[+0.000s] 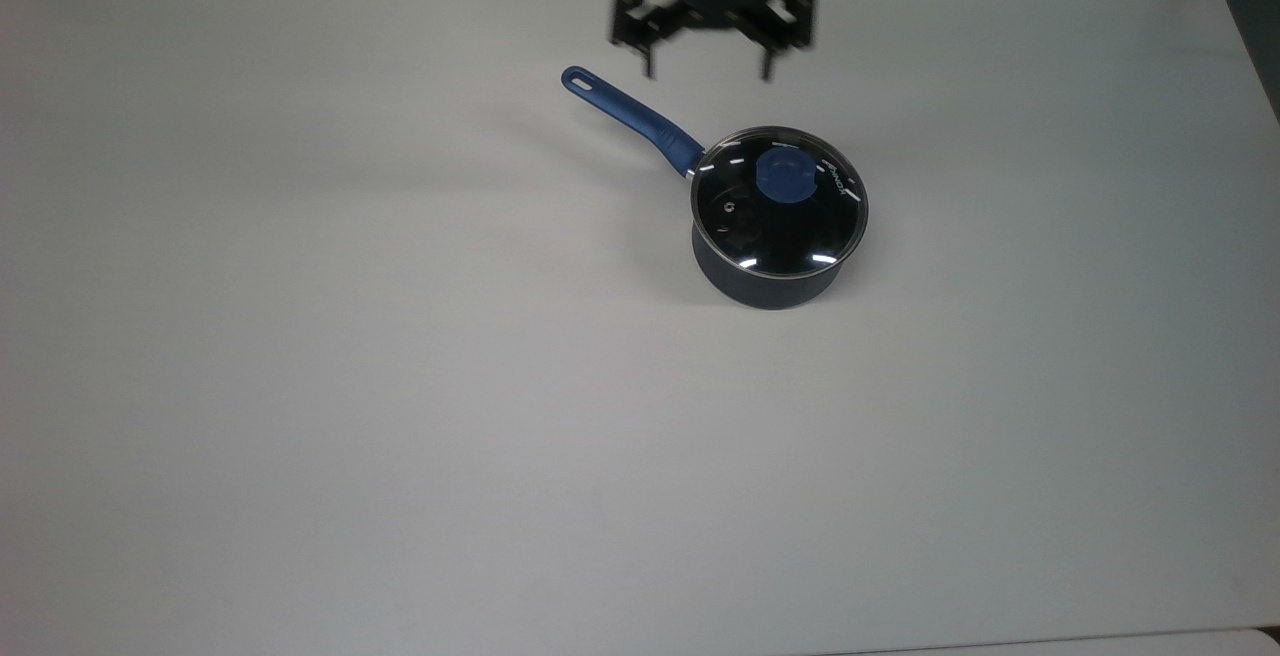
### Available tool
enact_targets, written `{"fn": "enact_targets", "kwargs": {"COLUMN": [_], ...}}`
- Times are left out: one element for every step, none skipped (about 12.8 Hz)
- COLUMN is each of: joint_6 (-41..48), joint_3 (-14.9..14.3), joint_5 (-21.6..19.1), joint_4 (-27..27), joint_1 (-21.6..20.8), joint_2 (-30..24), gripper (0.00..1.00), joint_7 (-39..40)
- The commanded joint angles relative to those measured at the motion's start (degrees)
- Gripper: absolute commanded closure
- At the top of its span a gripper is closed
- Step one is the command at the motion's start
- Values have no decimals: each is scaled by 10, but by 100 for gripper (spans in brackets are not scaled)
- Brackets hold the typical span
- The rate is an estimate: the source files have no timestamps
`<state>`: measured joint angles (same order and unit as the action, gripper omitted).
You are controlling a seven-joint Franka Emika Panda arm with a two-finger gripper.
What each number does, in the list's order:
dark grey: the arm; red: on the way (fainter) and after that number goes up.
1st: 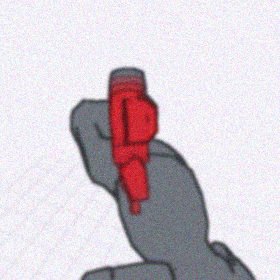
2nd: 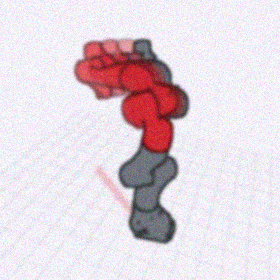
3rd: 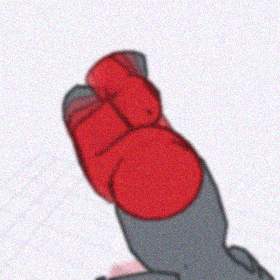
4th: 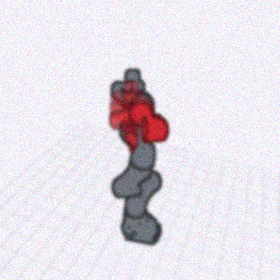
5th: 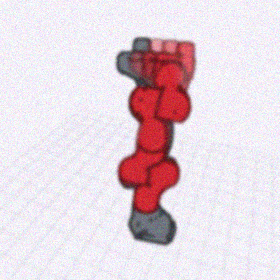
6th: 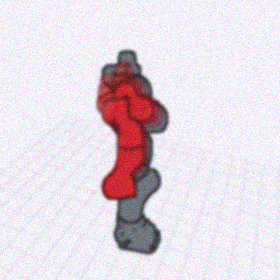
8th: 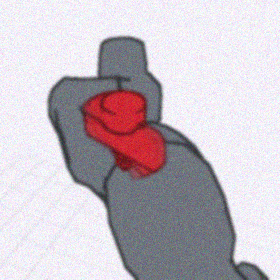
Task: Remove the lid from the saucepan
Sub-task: 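Move the open gripper over the glass lid's blue knob, then lower the gripper onto the blue knob and close on it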
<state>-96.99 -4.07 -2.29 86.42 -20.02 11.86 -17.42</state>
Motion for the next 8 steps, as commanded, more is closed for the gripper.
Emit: {"fn": "enact_targets", "kwargs": {"joint_6": [-36, -36, -36, -42, -62, -73, -73, -74], "joint_3": [-8, -8, -8, -8, -9, -9, -9, -9], "joint_5": [-4, -4, -3, 0, 1, 6, 14, 18], "joint_4": [-1, -19, -27, -27, -27, -27, -26, -27], "joint_1": [-37, -43, -45, -54, -61, -63, -64, -69], "joint_2": [44, 64, 84, 97, 111, 124, 134, 139], "gripper": [0, 0, 0, 0, 0, 0, 0, 0], "joint_7": [-56, -59, -69, -69, -70, -70, -70, -71]}}
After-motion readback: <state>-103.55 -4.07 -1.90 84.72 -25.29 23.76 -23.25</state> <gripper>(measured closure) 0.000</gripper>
